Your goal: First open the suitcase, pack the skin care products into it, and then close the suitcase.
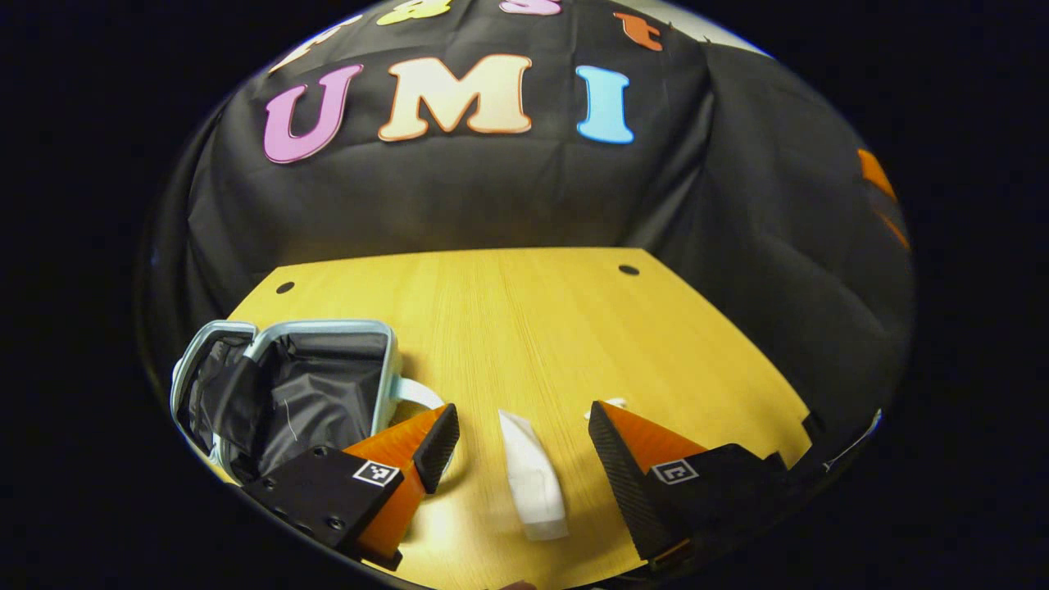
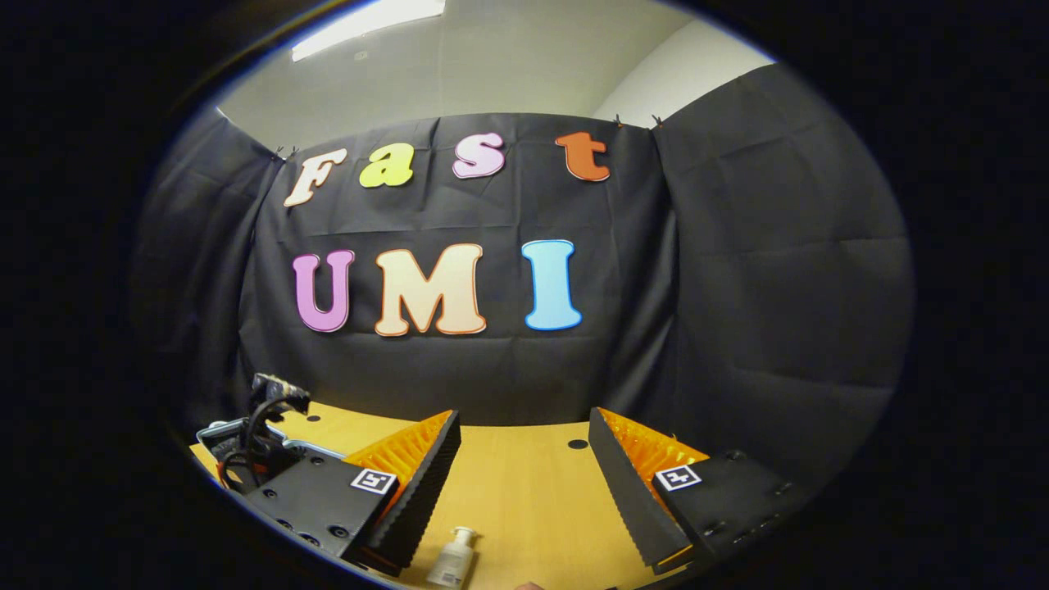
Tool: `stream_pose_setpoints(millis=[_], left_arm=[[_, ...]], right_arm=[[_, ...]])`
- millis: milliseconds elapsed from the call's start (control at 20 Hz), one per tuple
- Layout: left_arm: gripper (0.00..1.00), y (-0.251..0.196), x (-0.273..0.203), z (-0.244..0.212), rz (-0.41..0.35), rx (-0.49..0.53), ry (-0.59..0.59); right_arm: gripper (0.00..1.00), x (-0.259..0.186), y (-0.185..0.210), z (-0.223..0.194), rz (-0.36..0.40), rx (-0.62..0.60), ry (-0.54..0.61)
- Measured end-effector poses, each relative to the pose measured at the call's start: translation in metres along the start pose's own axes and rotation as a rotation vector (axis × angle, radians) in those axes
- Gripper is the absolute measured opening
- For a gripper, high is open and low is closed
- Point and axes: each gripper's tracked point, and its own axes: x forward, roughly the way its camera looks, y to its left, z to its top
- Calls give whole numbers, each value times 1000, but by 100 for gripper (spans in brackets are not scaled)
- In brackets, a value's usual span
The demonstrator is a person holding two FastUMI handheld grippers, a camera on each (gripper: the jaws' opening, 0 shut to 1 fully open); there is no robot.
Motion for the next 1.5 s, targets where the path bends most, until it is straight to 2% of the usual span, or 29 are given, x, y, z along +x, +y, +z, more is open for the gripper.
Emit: stream_pose_setpoints(millis=[350, 600, 650, 750, 850, 900, 950, 1050, 1150, 1300, 1400, 1500], left_arm=[[96, -15, 40, -59, 11, -22, 150], [96, -10, 57, -94, 36, -47, 244], [95, -5, 58, -89, 52, -28, 222], [85, 2, 63, -89, 69, -11, 208], [68, 6, 67, -87, 74, -44, 173], [51, 6, 63, -87, 76, -54, 173], [45, 7, 65, -86, 72, -46, 164], [43, 9, 65, -86, 67, -21, 186], [34, 12, 63, -87, 70, -44, 197], [20, 15, 64, -86, 42, -128, 172], [13, 16, 63, -84, 0, -197, 156], [11, 17, 62, -84, -41, -253, 156]], right_arm=[[98, -6, -32, -14, -37, -33, 46], [99, -2, -29, -21, -23, -39, 69], [99, -2, -27, -22, -19, -40, 72], [99, 0, -22, -27, -8, -44, 80], [99, 3, -16, -33, 4, -43, 97], [99, 5, -12, -37, 10, -42, 109], [99, 7, -8, -43, 17, -38, 125], [99, 11, 3, -58, 36, -24, 172], [99, 16, 17, -75, 60, -10, 225], [99, 24, 40, -102, 99, -2, 305], [99, 28, 53, -123, 121, -5, 367], [99, 30, 65, -146, 140, -9, 435]])
